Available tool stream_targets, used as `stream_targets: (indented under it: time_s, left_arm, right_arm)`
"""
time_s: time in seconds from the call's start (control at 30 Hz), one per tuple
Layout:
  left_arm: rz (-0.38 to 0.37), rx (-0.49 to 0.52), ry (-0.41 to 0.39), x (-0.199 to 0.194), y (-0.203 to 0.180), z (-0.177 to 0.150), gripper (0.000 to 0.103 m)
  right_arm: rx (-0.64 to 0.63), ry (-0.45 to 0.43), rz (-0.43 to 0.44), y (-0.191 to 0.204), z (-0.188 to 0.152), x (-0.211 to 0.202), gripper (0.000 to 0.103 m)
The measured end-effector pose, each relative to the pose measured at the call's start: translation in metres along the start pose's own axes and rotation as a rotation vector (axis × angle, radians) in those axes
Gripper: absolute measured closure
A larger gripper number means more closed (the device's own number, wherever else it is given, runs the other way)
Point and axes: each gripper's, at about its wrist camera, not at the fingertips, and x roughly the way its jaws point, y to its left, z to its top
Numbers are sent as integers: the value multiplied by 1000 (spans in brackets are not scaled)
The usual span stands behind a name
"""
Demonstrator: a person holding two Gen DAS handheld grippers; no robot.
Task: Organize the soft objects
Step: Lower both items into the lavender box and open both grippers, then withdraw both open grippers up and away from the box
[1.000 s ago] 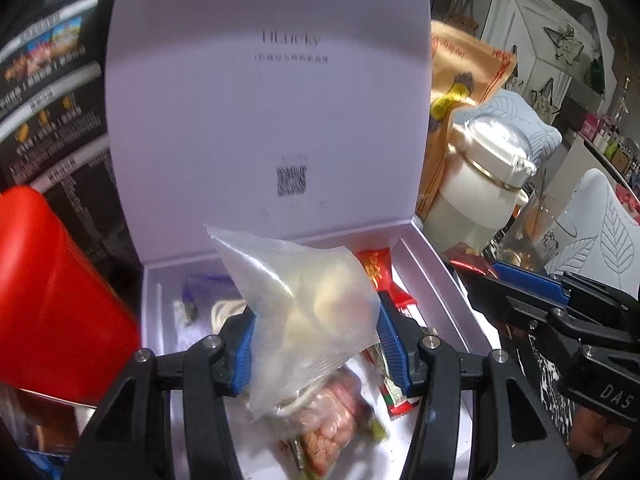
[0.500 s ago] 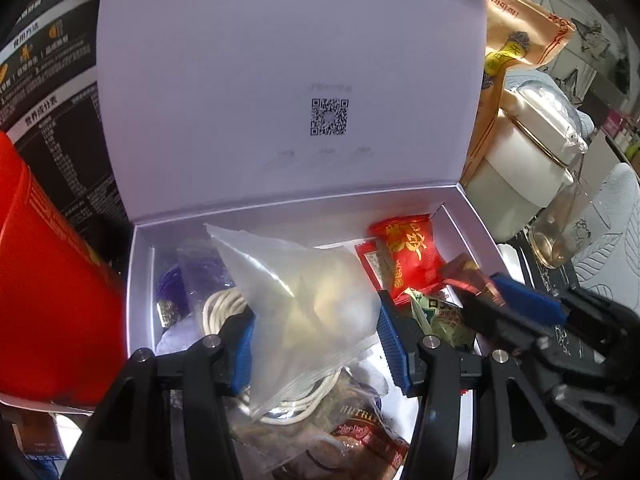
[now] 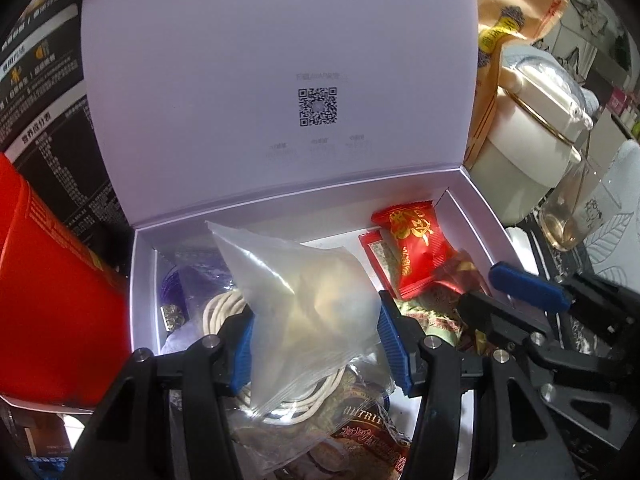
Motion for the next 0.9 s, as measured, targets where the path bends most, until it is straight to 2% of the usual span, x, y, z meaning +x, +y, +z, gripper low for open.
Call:
stream_targets:
  time_s: [0.1, 0.17, 0.33, 0.5, 0.57, 0.63, 0.67, 0.9]
  left_arm:
    - [25, 15, -9, 0, -6, 0, 49]
    - [29, 18, -13, -3, -8, 0, 49]
    - [50, 2, -46, -10, -11, 5, 49]
    - [36, -14, -34, -14, -2, 9, 49]
    - [47, -18, -47, -17, 0, 10, 43]
    - [65, -15, -70, -24, 1, 10, 26]
    - [66, -17, -79, -27, 1, 11, 22]
    - [81, -12, -127, -55, -1, 15, 21]
  right_arm:
    - [-11, -7, 6, 5, 2, -4, 59]
    - [-23, -13, -21, 7, 3, -7, 55]
    - [-20, -29, -19, 7, 7, -16, 53]
    - [-13, -50, -41, -2, 11, -30, 52]
    - [-3, -58, -44, -5, 13, -35, 52]
    - [4, -70, -45, -6, 15, -41, 52]
    - [6, -73, -45, -7, 15, -39, 52]
    - [10, -90, -62, -5, 14, -58, 52]
